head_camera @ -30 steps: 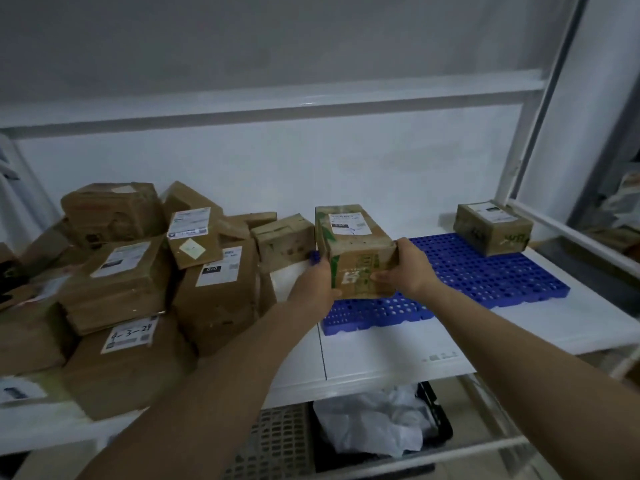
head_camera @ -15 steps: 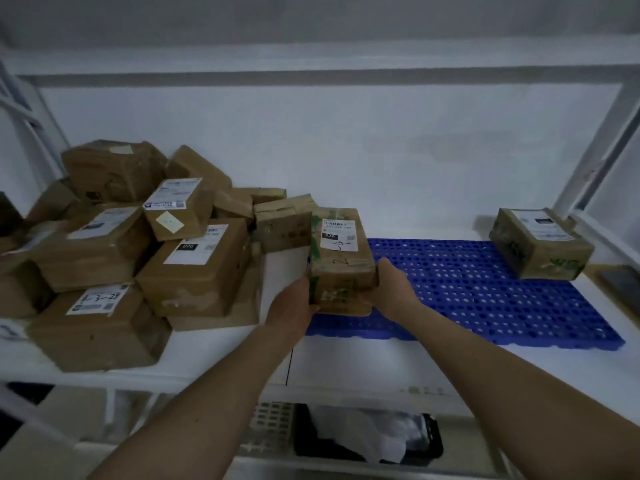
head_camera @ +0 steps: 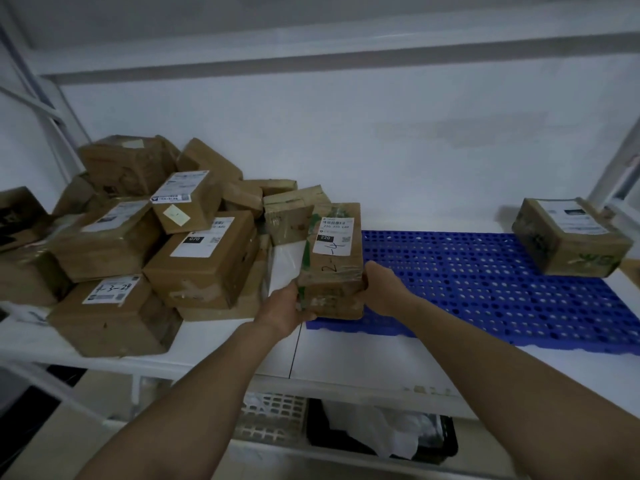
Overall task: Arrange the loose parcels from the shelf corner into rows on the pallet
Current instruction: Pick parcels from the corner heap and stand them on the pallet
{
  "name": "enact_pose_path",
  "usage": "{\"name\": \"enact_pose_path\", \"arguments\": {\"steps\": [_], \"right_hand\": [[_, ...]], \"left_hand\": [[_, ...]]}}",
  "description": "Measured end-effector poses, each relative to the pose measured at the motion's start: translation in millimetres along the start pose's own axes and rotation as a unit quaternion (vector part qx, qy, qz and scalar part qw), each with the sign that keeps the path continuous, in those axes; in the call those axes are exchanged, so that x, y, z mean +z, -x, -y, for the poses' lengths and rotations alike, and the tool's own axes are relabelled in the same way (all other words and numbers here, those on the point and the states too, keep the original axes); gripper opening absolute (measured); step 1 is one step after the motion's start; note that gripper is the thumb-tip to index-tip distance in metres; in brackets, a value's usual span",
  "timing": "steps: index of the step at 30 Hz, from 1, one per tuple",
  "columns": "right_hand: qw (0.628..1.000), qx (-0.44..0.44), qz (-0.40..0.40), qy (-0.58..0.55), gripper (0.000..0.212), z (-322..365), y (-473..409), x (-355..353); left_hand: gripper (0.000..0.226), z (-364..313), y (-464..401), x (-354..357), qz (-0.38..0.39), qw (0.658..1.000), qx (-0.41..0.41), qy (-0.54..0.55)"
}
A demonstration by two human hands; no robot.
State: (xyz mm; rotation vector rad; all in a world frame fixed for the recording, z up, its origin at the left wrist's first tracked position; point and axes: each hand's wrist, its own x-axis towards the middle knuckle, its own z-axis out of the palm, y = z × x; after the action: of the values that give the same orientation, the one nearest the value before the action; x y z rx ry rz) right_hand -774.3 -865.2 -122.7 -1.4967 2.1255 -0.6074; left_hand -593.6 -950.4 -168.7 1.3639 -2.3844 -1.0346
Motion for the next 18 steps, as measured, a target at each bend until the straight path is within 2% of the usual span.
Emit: {"name": "enact_pose_path", "arguments": {"steps": [2,4,5,7,9,11,14,16,18], "right_hand": [[1.0,-0.004,0.017,0.021,0.025,3.2,-2.0,-2.5],[0.998,-0.008,0.032,0.044,0.012,6.3,-3.6,-5.3],[0.998,-0.002,0.04,0.05,0.012,9.0,-3.9,-6.1],[0.996,0.018,0.067,0.046,0.009,13.6,-6.4,-6.9],[0.995,0.026,0.072,0.071,0.029,13.3,-9.4,-7.3],[0.995,0.045,0.066,0.052,0.037,10.0,-14.8,-6.8],[0.99,0.076,0.101,0.066,0.034,11.2,-22.7,-7.9],[0.982,0.104,0.133,0.088,0.025,17.3,-29.2,-14.3],[0.976,0.11,0.141,0.122,0.028,26.2,-35.8,-28.0]], "left_hand": [[0.083,-4.7,-4.4,-4.7,0.03,0.998,0.009,0.046],[0.097,-10.9,-10.7,-10.0,0.034,0.998,0.018,0.045],[0.1,-13.0,-14.9,-12.4,0.033,0.998,0.019,0.041],[0.093,-11.6,-24.9,-15.1,0.04,0.999,0.01,0.027],[0.076,-7.1,-31.0,-15.2,0.054,0.998,0.001,0.013],[0.07,-2.2,-34.5,-13.2,0.058,0.998,-0.001,0.007],[0.076,-1.0,-37.1,-14.4,0.069,0.998,0.004,0.003],[0.07,-6.3,-36.6,-22.1,0.092,0.995,0.012,-0.027],[0.059,-11.8,-36.7,-36.0,0.104,0.992,0.022,-0.063]]}}
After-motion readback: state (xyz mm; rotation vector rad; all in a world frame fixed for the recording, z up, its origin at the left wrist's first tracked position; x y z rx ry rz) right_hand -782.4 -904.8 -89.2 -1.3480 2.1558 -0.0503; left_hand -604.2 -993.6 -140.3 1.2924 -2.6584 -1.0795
